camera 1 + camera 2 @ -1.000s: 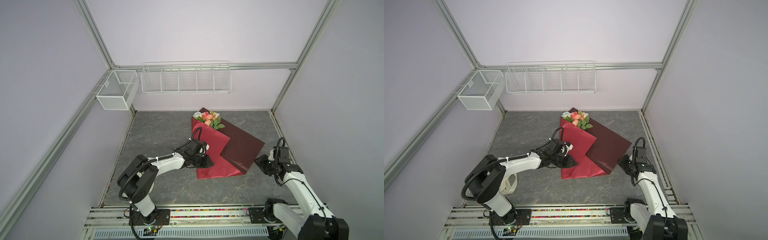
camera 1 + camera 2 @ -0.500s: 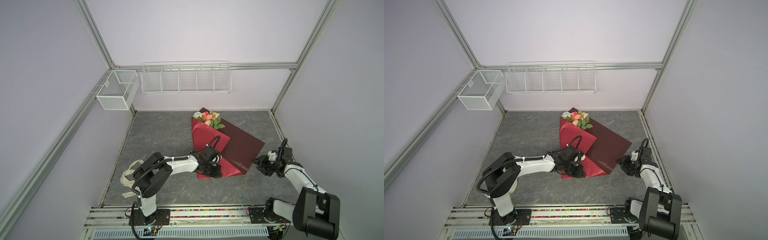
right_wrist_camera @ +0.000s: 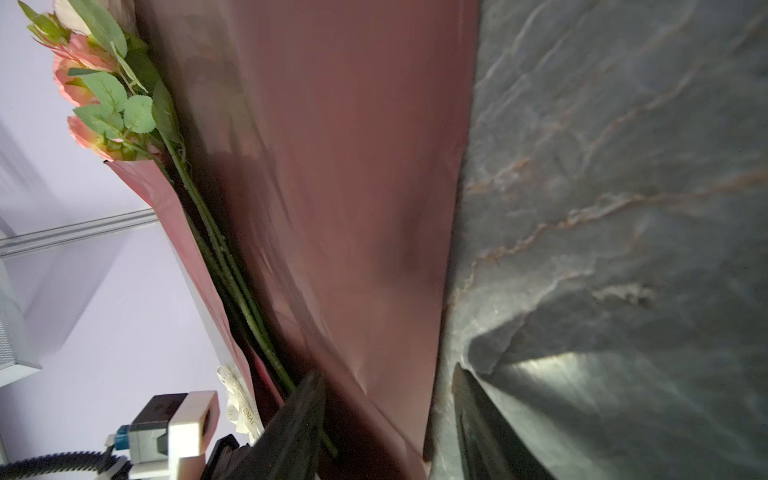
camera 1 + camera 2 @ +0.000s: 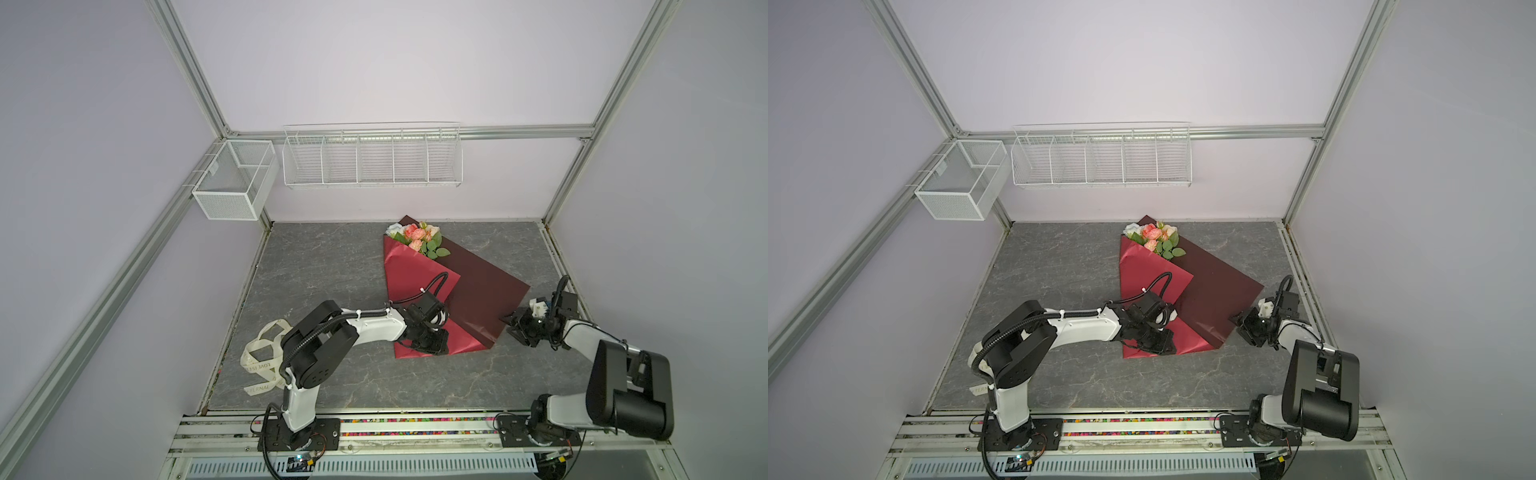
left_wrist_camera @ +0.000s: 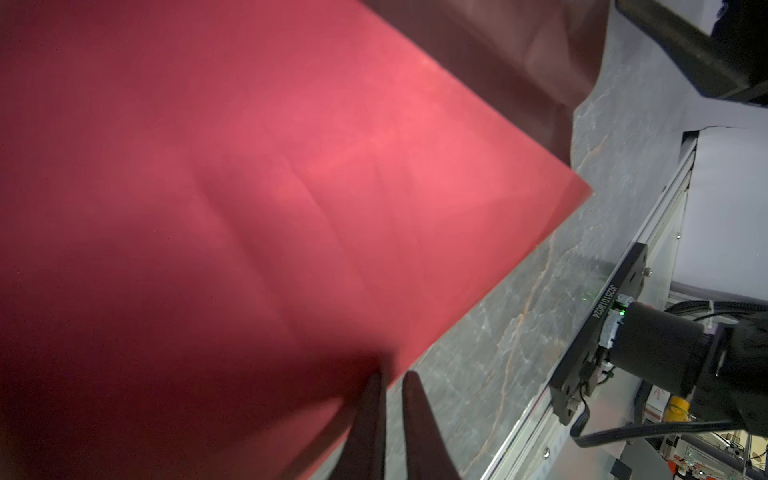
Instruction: Tie the bouquet of fake flowers
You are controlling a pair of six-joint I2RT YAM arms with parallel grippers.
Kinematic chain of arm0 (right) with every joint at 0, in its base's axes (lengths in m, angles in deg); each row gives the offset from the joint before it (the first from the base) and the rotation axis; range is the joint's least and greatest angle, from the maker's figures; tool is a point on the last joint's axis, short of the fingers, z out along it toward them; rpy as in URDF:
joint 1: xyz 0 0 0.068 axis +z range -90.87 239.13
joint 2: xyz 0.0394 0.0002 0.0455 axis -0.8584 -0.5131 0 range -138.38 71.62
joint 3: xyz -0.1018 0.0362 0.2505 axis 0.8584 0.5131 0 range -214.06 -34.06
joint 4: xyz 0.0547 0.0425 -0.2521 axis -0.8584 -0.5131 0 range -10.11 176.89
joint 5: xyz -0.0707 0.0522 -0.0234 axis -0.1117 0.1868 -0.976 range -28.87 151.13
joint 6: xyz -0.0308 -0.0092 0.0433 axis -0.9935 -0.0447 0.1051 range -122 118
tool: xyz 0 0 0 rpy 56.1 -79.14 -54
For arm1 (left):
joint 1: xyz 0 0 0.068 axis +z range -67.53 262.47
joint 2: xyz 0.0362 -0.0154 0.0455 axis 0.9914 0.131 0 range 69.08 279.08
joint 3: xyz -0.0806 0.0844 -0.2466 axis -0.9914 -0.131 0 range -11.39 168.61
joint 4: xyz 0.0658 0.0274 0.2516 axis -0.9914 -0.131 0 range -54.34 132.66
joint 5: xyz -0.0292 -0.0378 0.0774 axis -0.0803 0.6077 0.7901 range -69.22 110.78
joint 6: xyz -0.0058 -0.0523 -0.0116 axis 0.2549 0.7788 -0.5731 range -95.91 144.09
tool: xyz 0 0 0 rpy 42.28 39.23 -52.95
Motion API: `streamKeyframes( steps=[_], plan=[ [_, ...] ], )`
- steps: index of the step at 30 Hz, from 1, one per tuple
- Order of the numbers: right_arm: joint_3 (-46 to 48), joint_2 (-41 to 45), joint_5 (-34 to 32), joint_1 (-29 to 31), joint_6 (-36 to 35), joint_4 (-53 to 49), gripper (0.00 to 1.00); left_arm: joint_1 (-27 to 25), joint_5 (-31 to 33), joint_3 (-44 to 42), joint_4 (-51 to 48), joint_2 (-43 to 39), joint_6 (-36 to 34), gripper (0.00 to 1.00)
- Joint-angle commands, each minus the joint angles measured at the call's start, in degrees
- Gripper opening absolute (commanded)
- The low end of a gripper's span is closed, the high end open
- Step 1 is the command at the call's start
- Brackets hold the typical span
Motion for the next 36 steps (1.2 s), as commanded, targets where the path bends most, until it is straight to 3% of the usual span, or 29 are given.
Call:
streamKeyframes(
  steps=[1,10,15,27,36],
  plan=[
    [2.5,-2.3,2.5,-0.2,2.0,7.0,0.52,-0.2,0.3,1.7,-1.1,1.3,-1.4,0.11],
    [6.0,-1.6,8.4,-0.1,4.2,19.2,0.51,-0.2,1.2,1.7,-2.1,2.4,-2.1,0.1],
    [5.2,0.9,10.2,1.5,4.4,20.8,0.48,-0.2,1.2,1.8,-1.6,2.5,-1.8,0.1],
    [0.4,4.8,1.1,10.9,1.6,13.4,0.36,-0.3,2.6,-0.3,1.3,0.9,-0.1,0.1],
    [-5.2,10.2,-8.1,20.5,4.3,7.6,0.41,-0.2,2.9,-2.1,4.3,-0.1,1.5,0.09]
  ],
)
